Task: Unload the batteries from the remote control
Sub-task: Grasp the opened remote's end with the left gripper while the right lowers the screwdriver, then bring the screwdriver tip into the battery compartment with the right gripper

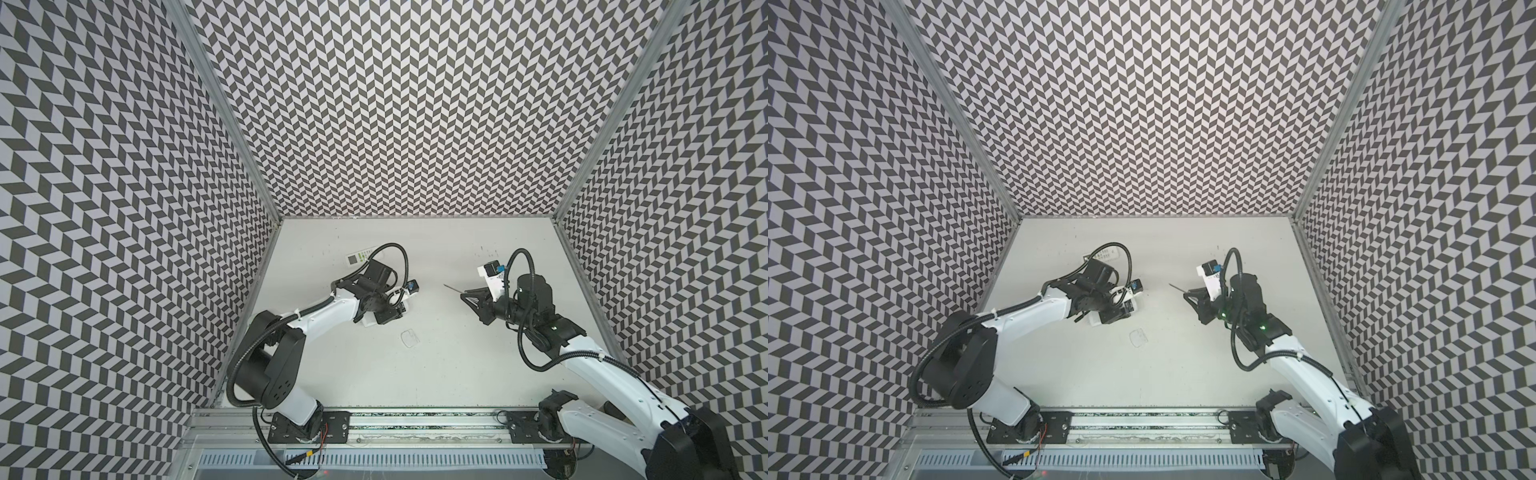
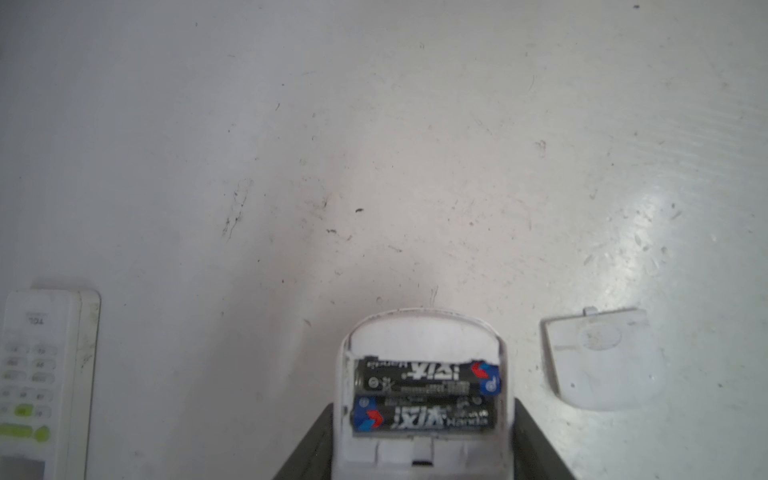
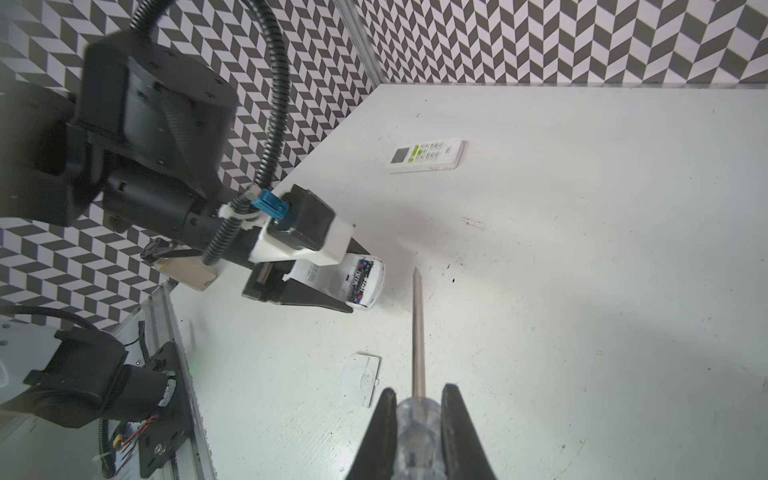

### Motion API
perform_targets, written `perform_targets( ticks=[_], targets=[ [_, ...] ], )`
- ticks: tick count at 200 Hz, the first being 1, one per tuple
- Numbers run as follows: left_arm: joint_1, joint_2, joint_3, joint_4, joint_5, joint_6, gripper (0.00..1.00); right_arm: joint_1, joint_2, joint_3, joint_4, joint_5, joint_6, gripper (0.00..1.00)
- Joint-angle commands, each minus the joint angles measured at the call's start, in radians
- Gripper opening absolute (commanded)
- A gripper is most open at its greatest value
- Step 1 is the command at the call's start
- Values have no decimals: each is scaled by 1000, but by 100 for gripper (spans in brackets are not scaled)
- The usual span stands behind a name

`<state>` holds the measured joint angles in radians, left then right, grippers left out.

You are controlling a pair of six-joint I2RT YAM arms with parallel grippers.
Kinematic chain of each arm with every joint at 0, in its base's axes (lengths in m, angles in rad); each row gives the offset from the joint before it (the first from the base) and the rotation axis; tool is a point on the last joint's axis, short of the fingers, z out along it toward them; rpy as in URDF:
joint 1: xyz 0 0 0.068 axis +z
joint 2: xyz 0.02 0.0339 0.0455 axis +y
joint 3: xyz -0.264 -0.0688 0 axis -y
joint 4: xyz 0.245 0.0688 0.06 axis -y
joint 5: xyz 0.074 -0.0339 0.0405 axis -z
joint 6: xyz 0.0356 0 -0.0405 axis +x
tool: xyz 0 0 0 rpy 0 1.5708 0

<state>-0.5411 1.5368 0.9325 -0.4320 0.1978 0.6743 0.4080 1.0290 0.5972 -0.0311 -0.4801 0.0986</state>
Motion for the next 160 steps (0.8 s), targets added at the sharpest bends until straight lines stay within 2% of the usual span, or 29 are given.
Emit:
perform_targets(
  ticks=[1,35,75,95,129,143,160],
  targets=[
    [-1,-49,-43,-91,-8,128,40,13,41,43,25,-28,-53,0],
    [7,-104,-109,-158,9,241,39,24,119,74,20,-74,-63,0],
    [-1,-91,-157,-149,42,279,38,27,177,127,-42,-75,-86,0],
    [-36,-66,-182,-117,94,266,38,26,170,120,-41,-74,-88,0],
    [-41,-41,-165,-73,186,208,38,36,126,61,23,-87,-98,0],
    [-44,-41,-177,-71,183,212,41,44,113,50,14,-89,-118,0],
    [-39,-45,-208,-55,175,223,49,62,97,26,24,-79,-145,0]
  ],
)
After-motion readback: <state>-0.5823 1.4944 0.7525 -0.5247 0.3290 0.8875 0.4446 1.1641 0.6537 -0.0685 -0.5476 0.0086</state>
